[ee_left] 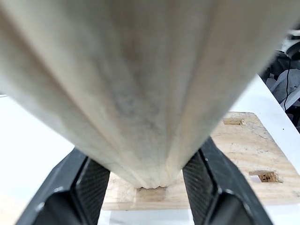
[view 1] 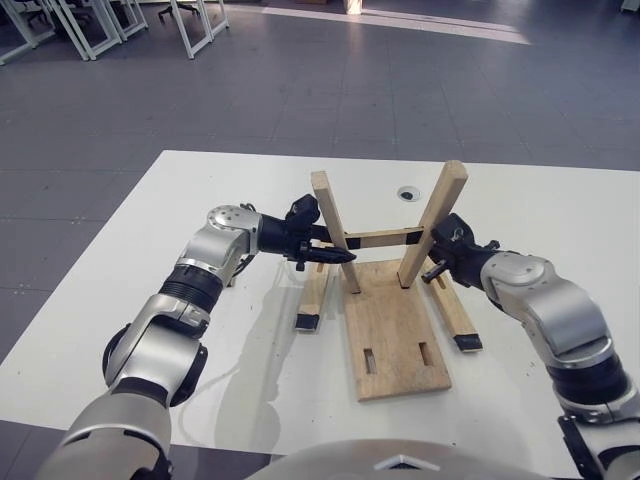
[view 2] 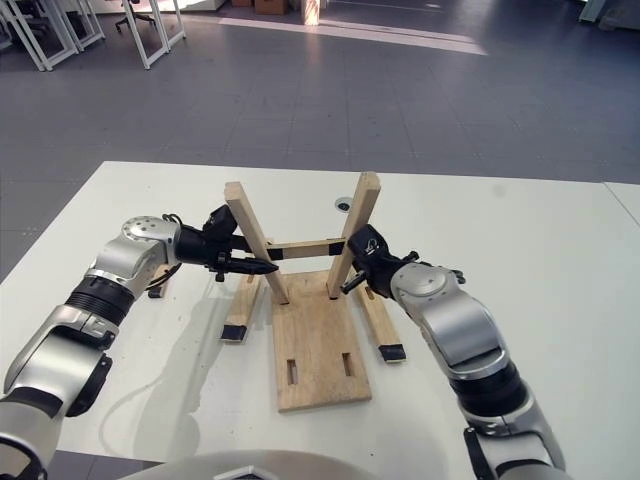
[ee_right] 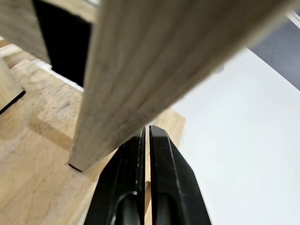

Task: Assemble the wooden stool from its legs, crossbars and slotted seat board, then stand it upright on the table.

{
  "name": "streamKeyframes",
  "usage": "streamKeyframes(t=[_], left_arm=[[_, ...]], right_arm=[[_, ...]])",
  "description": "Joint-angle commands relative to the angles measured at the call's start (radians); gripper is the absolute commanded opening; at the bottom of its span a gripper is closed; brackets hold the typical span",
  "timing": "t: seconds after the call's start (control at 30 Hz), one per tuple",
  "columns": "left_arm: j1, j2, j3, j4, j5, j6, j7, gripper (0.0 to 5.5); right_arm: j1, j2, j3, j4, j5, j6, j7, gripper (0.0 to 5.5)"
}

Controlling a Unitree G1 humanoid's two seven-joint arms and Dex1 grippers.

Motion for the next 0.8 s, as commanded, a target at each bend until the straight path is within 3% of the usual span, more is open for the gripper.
streamKeyframes(t=[0.03, 0.27, 0.3, 0.6, 0.8], left_arm=[[0.115, -0.03, -0.238, 0.164, 0.336, -0.028, 0.014, 2.07], [0.008, -0.059, -0.204, 0.283, 0.324, -0.083, 0.062, 2.07], [-0.006, -0.062, -0.196, 0.296, 0.318, -0.086, 0.071, 2.42], [-0.117, -0.075, -0.038, 0.363, 0.367, -0.082, 0.035, 3.82], [-0.097, 0.061, 0.137, -0.012, 0.246, 0.159, -0.077, 4.9]], right_arm=[[0.005, -0.174, 0.033, -0.05, 0.087, -0.036, 0.209, 0.16], [0.006, -0.183, 0.018, -0.039, 0.092, -0.057, 0.243, 0.16], [0.009, -0.183, 0.019, -0.04, 0.092, -0.06, 0.249, 0.1], [0.053, -0.209, 0.034, -0.063, 0.106, -0.103, 0.298, 0.1], [0.094, -0.222, 0.026, -0.073, 0.115, -0.123, 0.305, 0.1]])
